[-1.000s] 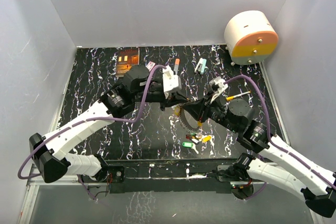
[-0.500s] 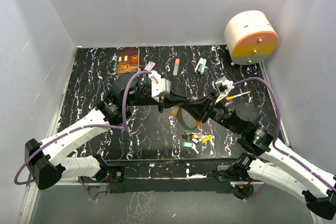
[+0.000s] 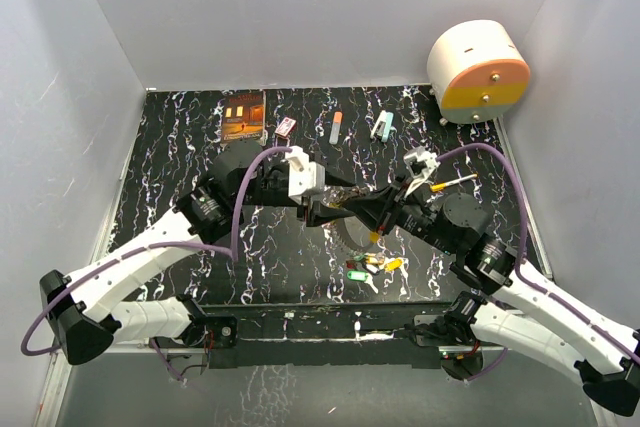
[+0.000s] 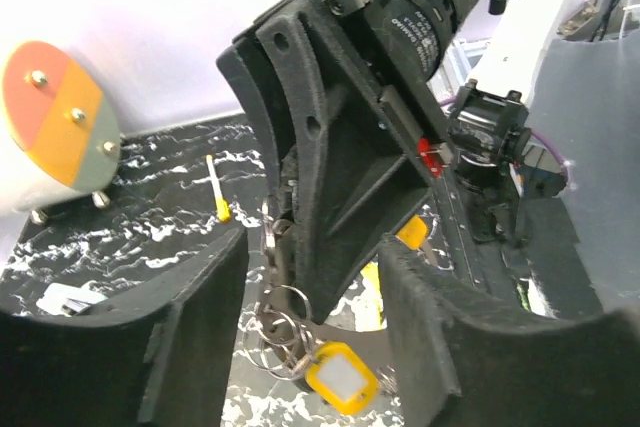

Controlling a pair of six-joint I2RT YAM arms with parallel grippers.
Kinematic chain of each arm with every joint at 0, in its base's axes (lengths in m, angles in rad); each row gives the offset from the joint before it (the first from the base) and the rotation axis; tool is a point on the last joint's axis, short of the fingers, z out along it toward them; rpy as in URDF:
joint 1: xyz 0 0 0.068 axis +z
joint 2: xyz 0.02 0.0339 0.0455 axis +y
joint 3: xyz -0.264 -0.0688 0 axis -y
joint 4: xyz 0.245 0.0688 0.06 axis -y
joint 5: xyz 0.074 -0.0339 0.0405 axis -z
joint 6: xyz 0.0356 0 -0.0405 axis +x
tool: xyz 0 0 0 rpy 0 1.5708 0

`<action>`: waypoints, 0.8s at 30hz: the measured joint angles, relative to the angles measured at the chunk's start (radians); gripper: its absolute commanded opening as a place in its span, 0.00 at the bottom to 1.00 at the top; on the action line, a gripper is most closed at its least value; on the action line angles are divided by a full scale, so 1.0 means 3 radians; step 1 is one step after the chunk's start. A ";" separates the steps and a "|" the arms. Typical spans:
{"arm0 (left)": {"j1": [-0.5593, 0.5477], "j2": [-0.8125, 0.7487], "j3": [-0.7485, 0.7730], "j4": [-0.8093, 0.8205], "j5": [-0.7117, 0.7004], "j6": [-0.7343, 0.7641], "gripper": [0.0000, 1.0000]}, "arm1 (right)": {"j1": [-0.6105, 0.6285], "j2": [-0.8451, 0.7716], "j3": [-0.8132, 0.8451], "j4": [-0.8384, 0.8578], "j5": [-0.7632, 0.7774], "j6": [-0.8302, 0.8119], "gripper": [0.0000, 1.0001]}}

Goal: Put the keys on the keyring

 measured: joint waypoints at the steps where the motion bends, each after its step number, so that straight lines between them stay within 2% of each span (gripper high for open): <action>1: -0.0013 0.0000 0.0056 -0.0144 -0.0018 0.0069 0.60 | -0.0001 0.0005 0.0017 -0.0041 0.0013 -0.0020 0.08; 4: -0.0034 0.0000 0.0266 -0.0579 -0.0130 0.0267 0.64 | -0.0001 0.0031 0.0108 -0.0223 0.0064 -0.0108 0.08; 9: -0.0037 0.0062 0.0699 -0.1136 -0.0346 0.0506 0.63 | -0.0001 0.0108 0.0295 -0.0535 0.0137 -0.0258 0.08; 17: -0.0037 0.0580 0.1330 -0.1806 -0.0470 0.0738 0.55 | -0.0001 0.0243 0.0521 -0.0951 0.0253 -0.0409 0.08; 24: -0.0038 0.1013 0.1652 -0.2319 -0.0479 0.0778 0.48 | 0.0000 0.0285 0.0631 -0.1203 0.0351 -0.0465 0.08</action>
